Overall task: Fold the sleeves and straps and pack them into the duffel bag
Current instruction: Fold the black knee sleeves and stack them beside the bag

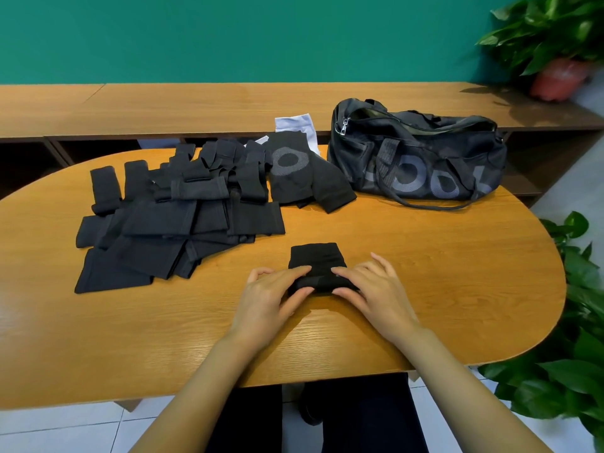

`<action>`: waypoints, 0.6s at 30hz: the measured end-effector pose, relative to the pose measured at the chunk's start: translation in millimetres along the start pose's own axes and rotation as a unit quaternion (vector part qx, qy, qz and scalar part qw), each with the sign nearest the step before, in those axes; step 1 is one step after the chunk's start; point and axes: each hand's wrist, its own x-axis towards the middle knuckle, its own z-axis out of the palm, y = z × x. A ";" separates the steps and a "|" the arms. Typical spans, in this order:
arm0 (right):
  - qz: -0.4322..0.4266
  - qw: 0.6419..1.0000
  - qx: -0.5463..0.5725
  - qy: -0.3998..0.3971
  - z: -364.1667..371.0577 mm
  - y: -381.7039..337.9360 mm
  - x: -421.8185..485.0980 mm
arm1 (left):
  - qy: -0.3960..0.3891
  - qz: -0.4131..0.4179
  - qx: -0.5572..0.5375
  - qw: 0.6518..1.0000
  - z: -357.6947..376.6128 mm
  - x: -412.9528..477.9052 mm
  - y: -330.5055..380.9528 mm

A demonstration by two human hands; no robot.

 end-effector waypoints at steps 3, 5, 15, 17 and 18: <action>0.021 0.999 0.021 0.018 -0.9 -2.4 7.2 | 0.010 -0.029 -0.006 0.999 -0.3 5.9 3.9; 0.049 0.997 0.050 0.025 -1.7 -4.2 13.8 | 0.005 -0.063 -0.017 0.998 -0.7 12.5 6.4; 0.228 0.961 0.146 -0.049 6.9 1.5 52.3 | 0.022 -0.076 0.110 0.991 8.0 44.0 -1.9; 0.243 0.954 0.165 -0.058 8.6 4.0 55.6 | -0.005 -0.022 0.121 0.992 9.1 39.0 -1.6; 0.248 0.953 0.167 -0.056 9.6 4.8 56.8 | -0.028 -0.013 0.115 0.993 9.8 35.7 -1.3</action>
